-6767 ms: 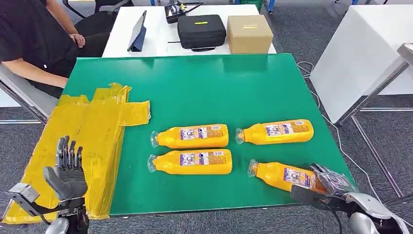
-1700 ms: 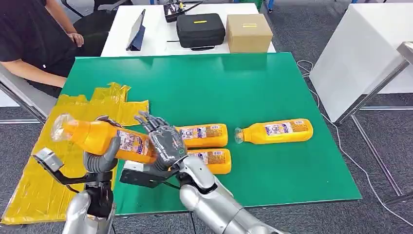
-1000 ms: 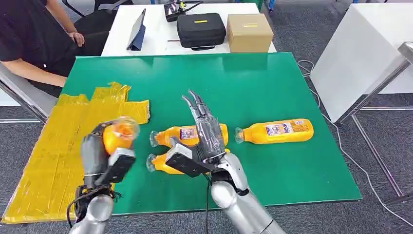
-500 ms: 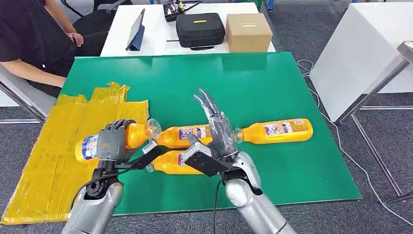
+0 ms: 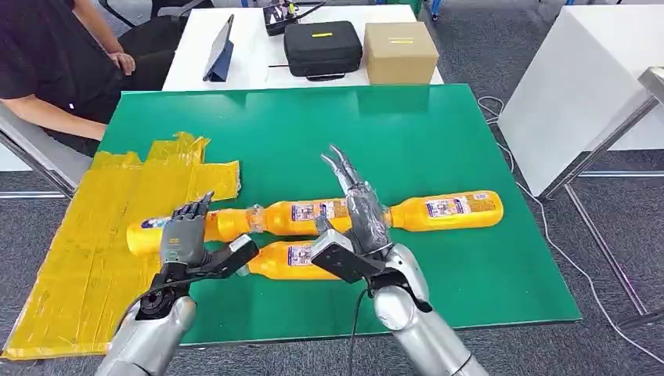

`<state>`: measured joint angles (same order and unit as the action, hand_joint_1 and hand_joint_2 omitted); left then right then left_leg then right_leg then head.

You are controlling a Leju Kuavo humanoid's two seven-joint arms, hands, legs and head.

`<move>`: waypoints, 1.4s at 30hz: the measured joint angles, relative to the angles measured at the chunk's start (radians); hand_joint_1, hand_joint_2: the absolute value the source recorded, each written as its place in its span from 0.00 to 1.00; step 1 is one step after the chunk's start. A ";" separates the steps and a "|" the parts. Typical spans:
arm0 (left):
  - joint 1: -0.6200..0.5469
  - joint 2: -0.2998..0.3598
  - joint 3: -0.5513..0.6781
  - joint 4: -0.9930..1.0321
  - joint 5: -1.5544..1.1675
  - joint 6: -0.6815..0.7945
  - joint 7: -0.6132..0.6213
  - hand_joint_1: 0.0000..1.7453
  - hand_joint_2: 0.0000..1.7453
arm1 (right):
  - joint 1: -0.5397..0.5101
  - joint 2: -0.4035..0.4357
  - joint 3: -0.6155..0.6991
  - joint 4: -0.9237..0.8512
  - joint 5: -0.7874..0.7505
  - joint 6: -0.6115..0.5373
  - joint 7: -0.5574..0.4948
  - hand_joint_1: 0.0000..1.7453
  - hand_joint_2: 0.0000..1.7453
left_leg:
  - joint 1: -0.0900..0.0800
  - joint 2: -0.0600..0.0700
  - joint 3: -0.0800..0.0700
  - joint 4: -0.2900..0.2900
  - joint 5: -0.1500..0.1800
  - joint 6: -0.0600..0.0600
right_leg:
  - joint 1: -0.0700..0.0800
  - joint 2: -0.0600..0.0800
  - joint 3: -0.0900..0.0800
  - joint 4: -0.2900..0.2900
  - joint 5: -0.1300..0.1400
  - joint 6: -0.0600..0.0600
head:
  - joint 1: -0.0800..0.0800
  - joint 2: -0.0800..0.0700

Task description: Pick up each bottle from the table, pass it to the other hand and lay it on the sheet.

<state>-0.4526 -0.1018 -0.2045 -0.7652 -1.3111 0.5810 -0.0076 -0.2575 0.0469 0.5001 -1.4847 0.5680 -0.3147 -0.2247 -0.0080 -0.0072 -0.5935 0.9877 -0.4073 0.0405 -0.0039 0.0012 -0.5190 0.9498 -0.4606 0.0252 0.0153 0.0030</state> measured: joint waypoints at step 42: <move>0.451 0.020 0.274 -0.900 1.379 -0.182 -0.581 0.00 0.00 | 0.138 -0.107 0.028 0.026 0.147 0.285 0.195 0.00 1.00 | 0.001 -0.001 0.000 -0.001 -0.001 -0.002 | 0.001 0.000 0.000 0.000 -0.001 -0.001 | 0.000 0.000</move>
<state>-0.0017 -0.0820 0.0698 -1.6655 0.0683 0.3990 -0.5890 -0.1190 -0.0603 0.5284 -1.4588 0.7149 -0.0297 -0.0301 -0.0072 -0.0080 -0.5932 0.9872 -0.4085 0.0388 -0.0032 0.0010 -0.5189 0.9493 -0.4620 0.0242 0.0156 0.0031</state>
